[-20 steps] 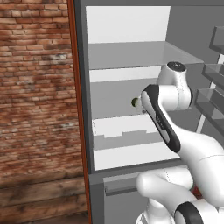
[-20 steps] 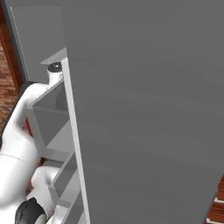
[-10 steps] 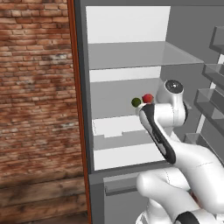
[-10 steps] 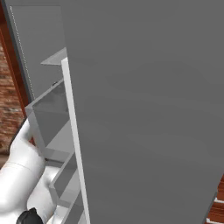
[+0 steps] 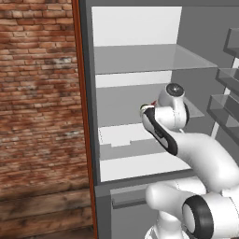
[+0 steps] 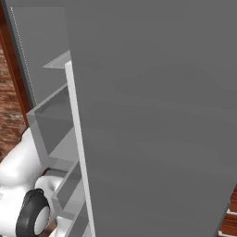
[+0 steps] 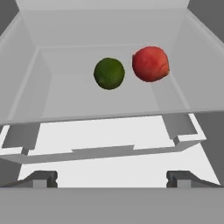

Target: Grab the lime and onion from the fridge, place them in the blender, close the lid, and turn on the blender to create a marinade.

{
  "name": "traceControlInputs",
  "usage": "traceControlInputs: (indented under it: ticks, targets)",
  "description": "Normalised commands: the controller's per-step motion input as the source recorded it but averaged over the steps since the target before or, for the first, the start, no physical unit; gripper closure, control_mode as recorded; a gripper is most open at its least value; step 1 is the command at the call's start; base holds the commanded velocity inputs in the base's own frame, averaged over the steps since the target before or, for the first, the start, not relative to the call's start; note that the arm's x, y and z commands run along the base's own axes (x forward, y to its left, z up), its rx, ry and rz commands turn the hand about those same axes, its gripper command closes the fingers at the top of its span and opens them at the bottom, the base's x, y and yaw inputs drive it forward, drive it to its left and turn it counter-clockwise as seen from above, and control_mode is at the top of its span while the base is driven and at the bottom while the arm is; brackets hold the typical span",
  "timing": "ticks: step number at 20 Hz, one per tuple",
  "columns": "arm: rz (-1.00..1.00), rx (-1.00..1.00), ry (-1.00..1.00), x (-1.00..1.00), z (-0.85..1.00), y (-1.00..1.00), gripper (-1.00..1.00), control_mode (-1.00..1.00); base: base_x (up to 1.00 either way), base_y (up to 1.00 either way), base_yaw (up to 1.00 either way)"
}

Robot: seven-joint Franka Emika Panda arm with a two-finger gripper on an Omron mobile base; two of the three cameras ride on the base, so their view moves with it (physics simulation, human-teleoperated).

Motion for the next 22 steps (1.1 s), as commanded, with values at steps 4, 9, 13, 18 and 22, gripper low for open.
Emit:
traceControlInputs:
  ticks: [4,9,13,18,22]
  targets:
    - [0.00,0.00,0.00,0.37,0.00,0.00,-1.00,-1.00,0.00,0.00,0.00]
    - [0.00,0.00,0.01,0.29,-0.06,-0.01,-1.00,-1.00,0.00,0.00,0.00]
    - [0.00,0.00,0.00,0.30,-0.05,0.00,-1.00,-1.00,0.00,0.00,0.00]
    - [0.00,0.00,0.00,0.21,-0.15,0.00,-1.00,-1.00,0.00,0.00,0.00]
    - [0.00,0.00,0.00,0.18,-0.26,0.00,-1.00,-1.00,0.00,0.00,0.00]
